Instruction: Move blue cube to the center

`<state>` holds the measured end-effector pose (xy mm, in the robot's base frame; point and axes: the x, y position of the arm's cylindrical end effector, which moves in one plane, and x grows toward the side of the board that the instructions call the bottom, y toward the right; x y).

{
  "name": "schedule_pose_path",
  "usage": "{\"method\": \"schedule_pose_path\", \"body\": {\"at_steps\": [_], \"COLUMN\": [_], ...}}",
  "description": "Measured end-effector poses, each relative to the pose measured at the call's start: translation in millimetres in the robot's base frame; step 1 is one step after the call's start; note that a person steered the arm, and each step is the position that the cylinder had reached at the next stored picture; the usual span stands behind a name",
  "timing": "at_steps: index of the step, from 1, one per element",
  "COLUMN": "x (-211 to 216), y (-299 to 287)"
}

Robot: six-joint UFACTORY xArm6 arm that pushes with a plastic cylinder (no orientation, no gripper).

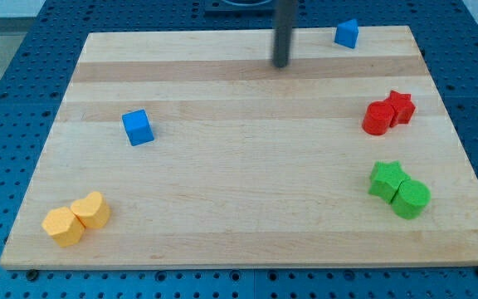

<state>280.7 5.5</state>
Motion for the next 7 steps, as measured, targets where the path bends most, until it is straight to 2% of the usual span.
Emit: {"method": "schedule_pose_path", "body": {"at_steps": [1,2,3,4,5,6,7], "x": [1,32,87,106,133,146,143], "y": [-110,-226,-309,-310,-275,-238,-165]}}
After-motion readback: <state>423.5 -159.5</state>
